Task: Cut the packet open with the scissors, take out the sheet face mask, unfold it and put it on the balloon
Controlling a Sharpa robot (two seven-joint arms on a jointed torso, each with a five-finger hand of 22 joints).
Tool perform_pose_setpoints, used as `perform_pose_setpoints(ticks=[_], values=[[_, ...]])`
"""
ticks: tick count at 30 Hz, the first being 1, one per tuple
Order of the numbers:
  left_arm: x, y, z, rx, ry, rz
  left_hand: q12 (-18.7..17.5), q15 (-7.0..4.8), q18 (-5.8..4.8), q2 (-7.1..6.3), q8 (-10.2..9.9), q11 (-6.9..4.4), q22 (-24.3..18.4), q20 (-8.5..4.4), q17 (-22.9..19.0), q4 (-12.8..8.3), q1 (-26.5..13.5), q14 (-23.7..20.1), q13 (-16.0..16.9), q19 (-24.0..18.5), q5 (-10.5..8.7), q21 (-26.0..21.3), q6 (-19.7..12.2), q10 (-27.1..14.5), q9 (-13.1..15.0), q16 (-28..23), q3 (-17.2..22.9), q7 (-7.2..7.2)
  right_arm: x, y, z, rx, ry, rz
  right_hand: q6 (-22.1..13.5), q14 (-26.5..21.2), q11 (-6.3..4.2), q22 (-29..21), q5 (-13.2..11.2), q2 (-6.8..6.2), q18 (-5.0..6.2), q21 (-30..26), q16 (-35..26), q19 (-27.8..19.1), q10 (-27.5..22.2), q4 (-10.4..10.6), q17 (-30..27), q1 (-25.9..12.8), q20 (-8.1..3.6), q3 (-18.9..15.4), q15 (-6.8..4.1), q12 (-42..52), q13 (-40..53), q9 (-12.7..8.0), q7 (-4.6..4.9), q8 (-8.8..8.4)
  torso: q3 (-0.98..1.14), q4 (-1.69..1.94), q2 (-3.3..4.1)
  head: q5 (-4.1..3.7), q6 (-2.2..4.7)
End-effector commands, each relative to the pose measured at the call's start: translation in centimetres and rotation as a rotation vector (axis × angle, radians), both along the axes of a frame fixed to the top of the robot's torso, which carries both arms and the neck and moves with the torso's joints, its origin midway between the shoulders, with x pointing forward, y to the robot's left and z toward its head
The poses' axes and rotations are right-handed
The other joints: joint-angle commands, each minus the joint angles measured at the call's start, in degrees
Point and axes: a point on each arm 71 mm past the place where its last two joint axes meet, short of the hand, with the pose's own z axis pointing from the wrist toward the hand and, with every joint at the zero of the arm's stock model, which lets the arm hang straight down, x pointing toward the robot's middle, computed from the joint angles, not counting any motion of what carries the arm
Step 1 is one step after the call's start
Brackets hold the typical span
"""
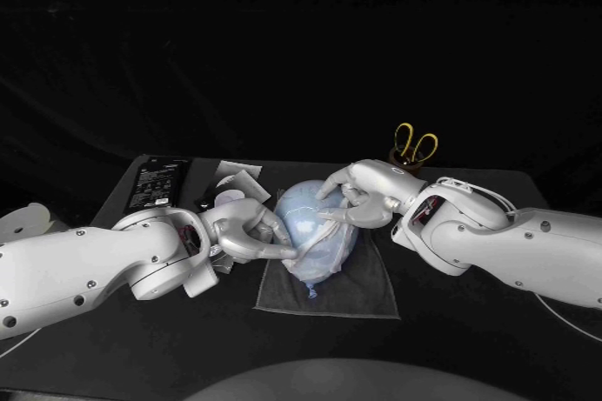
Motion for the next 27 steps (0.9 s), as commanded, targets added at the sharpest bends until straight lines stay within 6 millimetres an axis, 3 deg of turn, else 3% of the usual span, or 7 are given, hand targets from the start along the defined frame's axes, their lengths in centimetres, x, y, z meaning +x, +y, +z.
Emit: perform_pose_setpoints(ticks=[1,27], values=[[-0.24,-0.37,-0.12,0.033,-0.006,-0.040,-0.1,0.29,-0.43,0.29,-0.3,-0.05,4.1,0.30,7.4,0.6,0.8,3.7,0.1,-0.1,-0.16,-0.2,-0.1,-0.4,-0.1,-0.2,-1.3,0.17,-0.05,0.04,-0.18,-0.014,0.007,0.002,0.3,6.2,0.19,8.8,-0.3,-0.30,-0.08,-0.2,0.3,-0.2,0.1,0.4,15.1,0.0,0.22,0.0,0.13,0.0,2.2,0.1,-0.01,-0.33,-0.01,-0.01,0.01,-0.04,-0.12],[0.21,-1.07,-0.51,0.069,-0.011,-0.025,0.0,0.29,-0.48,1.27,-0.3,-0.04,4.2,0.29,7.5,1.0,0.8,3.7,0.2,0.1,-0.18,0.1,0.0,-0.3,-0.2,-0.1,-3.1,0.17,-0.17,0.11,-0.14,-0.014,0.009,0.004,0.2,6.2,0.21,8.8,-0.4,-0.39,-0.04,-0.4,0.3,-0.2,-0.1,0.4,15.0,0.0,0.22,-0.1,0.14,-0.1,2.1,0.1,0.02,-0.46,0.01,-0.03,-0.01,-0.29,-0.48]])
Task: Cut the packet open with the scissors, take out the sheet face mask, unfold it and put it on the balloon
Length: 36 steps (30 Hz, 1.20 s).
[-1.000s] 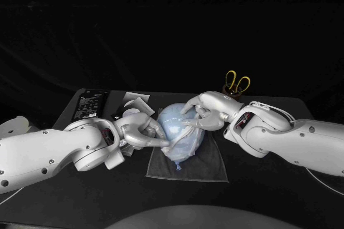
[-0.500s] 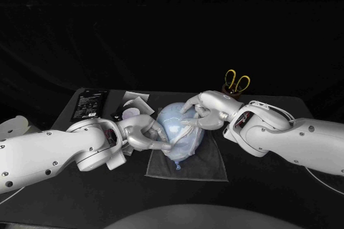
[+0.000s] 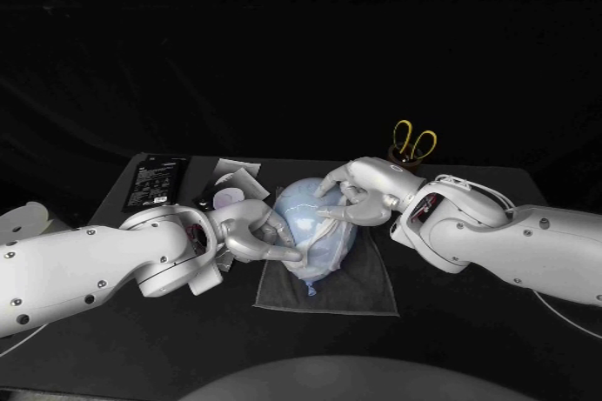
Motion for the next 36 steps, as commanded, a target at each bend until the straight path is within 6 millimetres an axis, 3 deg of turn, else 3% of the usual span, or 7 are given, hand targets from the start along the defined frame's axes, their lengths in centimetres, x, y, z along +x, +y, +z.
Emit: perform_pose_setpoints(ticks=[1,12,19,22,23,27,36], values=[[0.0,-0.1,-0.1,0.020,0.004,0.000,0.1,0.28,-0.51,0.46,-0.3,-0.04,4.3,0.29,7.5,0.0,0.0,3.7,0.2,0.2,-0.18,0.2,0.0,-0.2,-0.1,-0.1,-0.3,0.18,-0.1,0.0,-0.2,-0.015,0.008,0.004,0.3,6.2,0.31,8.8,-0.2,-0.39,-0.04,-0.2,0.3,-0.2,0.0,0.3,14.9,0.0,0.22,0.1,0.13,0.1,2.1,0.0,0.12,-0.23,-0.02,-0.02,-0.01,-0.10,-0.10],[-0.1,-0.2,0.0,0.016,-0.001,-0.007,0.4,0.16,-0.54,1.07,-0.2,-0.18,4.4,0.22,7.7,-0.2,1.3,3.8,0.5,0.3,-0.16,0.4,0.1,0.1,-0.1,0.0,-1.7,0.04,-0.1,0.0,0.0,0.001,-0.004,0.007,0.2,6.2,0.32,8.8,-0.3,-0.43,-0.05,-0.2,0.3,-0.2,0.1,0.3,14.9,0.0,0.23,0.0,0.14,0.2,2.2,0.0,0.14,-0.32,-0.01,0.11,-0.08,-0.14,-0.21],[0.2,0.7,0.3,-0.106,0.033,0.045,-0.4,0.32,-0.03,2.57,-0.7,0.04,3.2,0.31,5.6,-0.4,3.9,3.1,-0.4,-0.9,-0.13,-2.1,-0.6,-0.8,-0.4,-0.9,-1.8,0.34,-0.9,0.2,0.9,0.110,-0.058,0.090,1.2,6.2,0.10,9.2,-0.2,0.03,-0.34,1.6,0.3,0.3,0.7,-2.8,15.1,5.9,0.06,2.4,-0.07,0.5,3.1,0.2,0.00,-0.49,-0.05,0.02,-0.09,0.16,0.30],[0.7,1.6,0.6,-0.205,0.065,0.089,-1.6,0.52,0.40,3.41,-1.1,0.30,2.1,0.45,3.5,-0.6,5.9,2.4,-1.9,-2.0,-0.14,-4.3,-1.2,-2.1,-0.7,-1.8,-1.1,0.67,-1.6,0.4,1.3,0.139,-0.077,0.144,1.7,6.2,0.04,9.4,-0.2,-0.22,-0.49,2.4,0.3,0.6,1.0,-3.8,15.1,7.2,0.03,3.0,-0.10,0.6,3.5,0.3,-0.06,-0.49,-0.03,0.01,-0.01,0.28,0.36],[0.9,1.9,0.7,-0.242,0.078,0.104,-4.1,0.76,0.99,3.76,-1.3,0.59,0.6,0.63,0.8,-0.7,7.1,1.3,-4.9,-3.7,-0.13,-7.4,-1.8,-4.5,-0.8,-3.1,-0.7,1.00,-1.9,0.5,1.4,0.144,-0.081,0.164,1.9,6.2,0.01,9.4,-0.1,-0.42,-0.53,2.7,0.3,0.7,1.1,-4.3,15.1,7.8,0.00,3.3,-0.13,0.7,3.6,0.4,-0.10,-0.49,-0.01,0.00,-0.01,0.36,0.33],[1.5,2.8,0.9,-0.338,0.118,0.147,-6.7,1.17,1.80,4.56,-1.4,0.96,-1.6,1.06,-2.7,-0.6,9.4,-0.2,-8.0,-6.1,-0.13,-11.9,-2.2,-7.1,-1.0,-4.9,0.5,1.37,-2.8,0.7,1.6,0.139,-0.087,0.228,2.5,6.2,-0.11,9.5,-0.1,-0.81,-0.60,3.1,0.3,0.8,1.2,-5.1,15.1,8.5,-0.05,3.7,-0.20,0.8,3.8,0.4,-0.26,-0.44,-0.03,-0.05,-0.02,0.68,0.17],[2.0,3.5,1.1,-0.401,0.140,0.151,-6.9,1.20,1.95,4.66,-1.3,0.95,-2.2,1.18,-3.3,-0.8,10.6,-0.6,-8.4,-6.4,-0.14,-12.8,-2.2,-7.4,-1.0,-5.3,1.2,1.35,-3.9,1.0,1.5,0.075,-0.092,0.297,3.0,6.2,-0.31,9.8,-0.1,-1.12,-0.80,4.2,0.3,1.2,1.6,-5.6,15.1,8.9,-0.13,4.0,-0.33,1.1,4.4,0.5,-0.53,-0.38,-0.01,0.04,0.00,1.30,-0.06]])
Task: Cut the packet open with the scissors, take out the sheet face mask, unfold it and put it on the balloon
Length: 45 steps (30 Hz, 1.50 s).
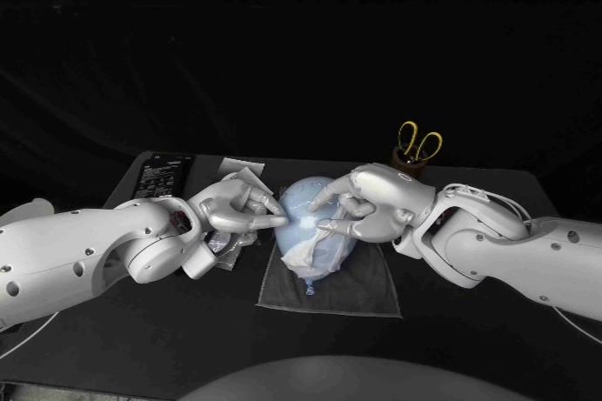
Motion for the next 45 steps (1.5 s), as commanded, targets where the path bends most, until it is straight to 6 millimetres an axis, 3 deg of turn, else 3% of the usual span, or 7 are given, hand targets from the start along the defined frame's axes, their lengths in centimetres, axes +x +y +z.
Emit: perform_pose_setpoints(ticks=[1,5,10,13,17,30,45], values=[[0.0,-0.2,0.5,-0.104,0.013,-0.018,-0.2,0.36,0.73,0.02,0.0,-0.08,-0.2,-0.03,-0.3,-0.1,0.7,-0.2,-0.1,-0.5,-0.14,-0.3,-0.1,-0.5,-0.1,-0.3,0.4,0.11,-0.6,0.3,-0.1,-0.045,-0.030,0.068,0.5,6.2,-0.12,9.8,-0.1,-0.22,-0.79,0.4,0.2,0.4,0.4,-0.4,15.1,0.6,0.18,-0.1,-0.35,0.4,4.5,0.1,-0.06,-0.05,0.01,0.06,0.00,0.26,-0.07],[0.4,0.1,1.1,-0.123,-0.028,-0.011,-2.4,0.42,1.34,-0.55,0.2,-0.01,-1.9,0.05,-2.9,-0.2,1.4,-1.4,-2.7,-2.2,-0.13,-3.7,0.0,-2.4,-0.1,-1.7,0.7,0.15,-0.6,0.1,-0.1,-0.057,-0.052,0.055,0.6,6.2,-0.16,9.9,-0.1,-0.35,-0.81,0.6,0.2,0.5,0.6,-0.3,15.1,0.4,0.14,-0.2,-0.40,0.5,4.7,0.1,-0.08,-0.06,-0.02,0.06,-0.02,0.20,0.06],[1.3,0.7,2.1,-0.124,-0.163,0.031,-13.5,1.24,3.55,-1.38,-0.3,0.90,-10.0,0.70,-15.9,0.1,3.6,-8.1,-13.7,-9.4,-0.13,-18.6,-1.6,-9.8,-0.5,-10.2,3.1,1.16,-0.9,0.1,0.0,-0.063,-0.071,0.061,0.6,6.2,-0.20,9.8,0.0,-0.56,-0.76,0.3,0.2,0.4,0.5,-0.4,15.1,0.3,0.10,-0.2,-0.43,0.4,4.5,0.1,-0.12,-0.16,-0.02,0.01,-0.03,0.30,-0.09],[1.8,1.0,2.9,-0.096,-0.302,0.043,-21.3,2.69,3.34,-2.81,-1.9,2.46,-12.2,1.94,-30.1,0.1,5.3,-17.9,-19.3,-12.2,-0.05,-22.3,-5.2,-14.3,-1.5,-20.3,5.5,2.31,-1.2,0.2,0.1,-0.084,-0.101,0.084,0.4,6.2,-0.33,9.7,0.0,-1.05,-0.68,-0.1,0.2,0.2,0.3,-0.9,15.1,0.5,0.00,-0.1,-0.50,0.2,4.3,0.0,-0.28,-0.44,-0.03,0.00,0.03,0.34,-0.08],[2.2,0.6,3.4,-0.049,-0.446,0.027,-29.0,5.48,2.80,-4.79,-3.0,5.37,-14.7,3.99,-33.7,-0.8,6.3,-27.1,-24.4,-16.3,-0.13,-26.6,-8.5,-24.8,-2.5,-25.5,6.4,3.21,-1.8,0.7,-0.2,-0.119,-0.140,0.119,0.0,6.2,-0.62,9.6,-0.6,-1.77,-0.58,-0.6,0.2,0.0,0.0,-1.5,15.1,0.9,-0.16,0.0,-0.73,-0.1,4.0,-0.1,-0.67,-0.94,0.01,0.06,-0.01,0.64,-0.27],[4.5,-2.0,2.1,0.131,-0.610,-0.064,-29.9,6.42,3.53,-3.98,-4.3,6.68,-12.4,5.27,-33.8,-4.6,7.9,-26.7,-29.5,-13.6,-0.16,-23.6,-8.6,-29.2,-4.5,-16.9,7.8,2.52,-3.3,2.8,-1.9,-0.247,-0.264,0.185,-1.2,6.2,-2.85,9.0,-0.7,-2.65,-0.13,-2.8,0.2,-1.0,-1.1,-3.2,15.1,1.4,-1.59,1.0,-2.64,-1.4,2.8,-0.3,-2.34,-2.53,0.00,-0.08,0.18,1.31,-0.53],[5.7,-3.2,0.7,0.255,-0.568,-0.118,-27.4,7.08,3.53,-4.32,-5.4,7.20,-11.0,5.96,-34.9,-4.6,6.1,-28.4,-30.2,-14.5,-0.13,-22.4,-7.1,-33.1,-5.7,-12.7,7.0,2.74,-3.0,3.7,-3.2,-0.416,-0.288,0.185,-1.9,6.2,-3.86,8.8,-1.0,-2.77,0.03,-3.8,0.2,-1.3,-0.9,-4.0,15.1,1.4,-2.48,1.6,-3.61,-1.4,3.1,-0.3,-3.47,-3.14,-0.06,0.09,-0.03,1.63,-1.39]])
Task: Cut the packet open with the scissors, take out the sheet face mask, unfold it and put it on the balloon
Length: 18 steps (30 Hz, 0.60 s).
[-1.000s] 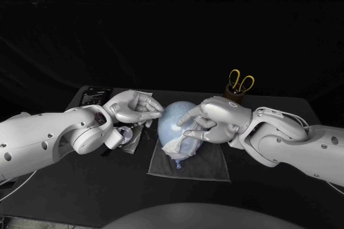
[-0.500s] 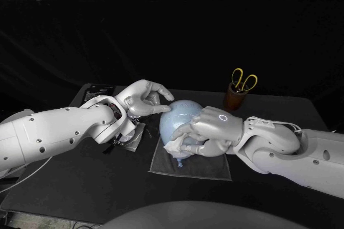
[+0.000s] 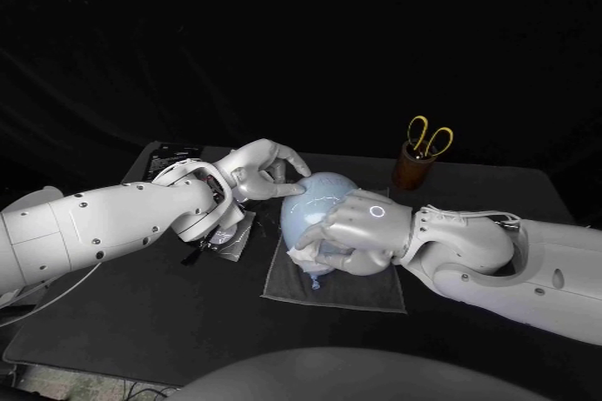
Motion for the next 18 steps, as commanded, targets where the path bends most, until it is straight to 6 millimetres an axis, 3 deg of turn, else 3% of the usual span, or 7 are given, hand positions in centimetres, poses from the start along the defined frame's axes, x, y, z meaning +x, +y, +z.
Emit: perform_pose_setpoints(ticks=[1,18], values=[[0.06,-0.40,-0.62,0.078,0.022,-0.020,0.7,-0.03,0.57,0.08,-0.3,0.05,0.2,0.17,-0.2,0.0,-0.7,-0.5,-0.1,-0.2,-0.13,0.4,0.8,-0.4,-0.1,0.7,-0.5,-0.02,0.18,0.05,-0.70,-0.104,-0.025,-0.017,0.1,6.0,-0.50,8.8,-0.3,-0.41,0.01,-0.2,0.2,0.0,0.1,-0.3,15.1,0.3,-0.44,0.1,-0.42,0.0,3.2,0.0,-0.40,-0.09,-0.01,0.02,-0.01,0.15,-0.20],[0.43,-1.28,-1.21,0.114,0.042,-0.027,1.7,0.02,0.61,0.51,-0.6,0.13,0.8,0.25,-0.8,-0.2,-0.3,-0.8,-0.3,-0.1,-0.12,1.0,1.5,-0.9,-0.5,2.1,-0.3,-0.06,0.40,0.08,-1.02,-0.138,-0.024,-0.020,1.7,6.0,-0.40,9.1,-0.3,0.43,-0.29,1.1,0.2,0.5,1.1,-0.8,15.1,0.2,-0.77,1.0,-0.43,0.8,4.4,0.5,-0.28,0.57,0.03,-0.09,0.00,0.37,-0.53]])
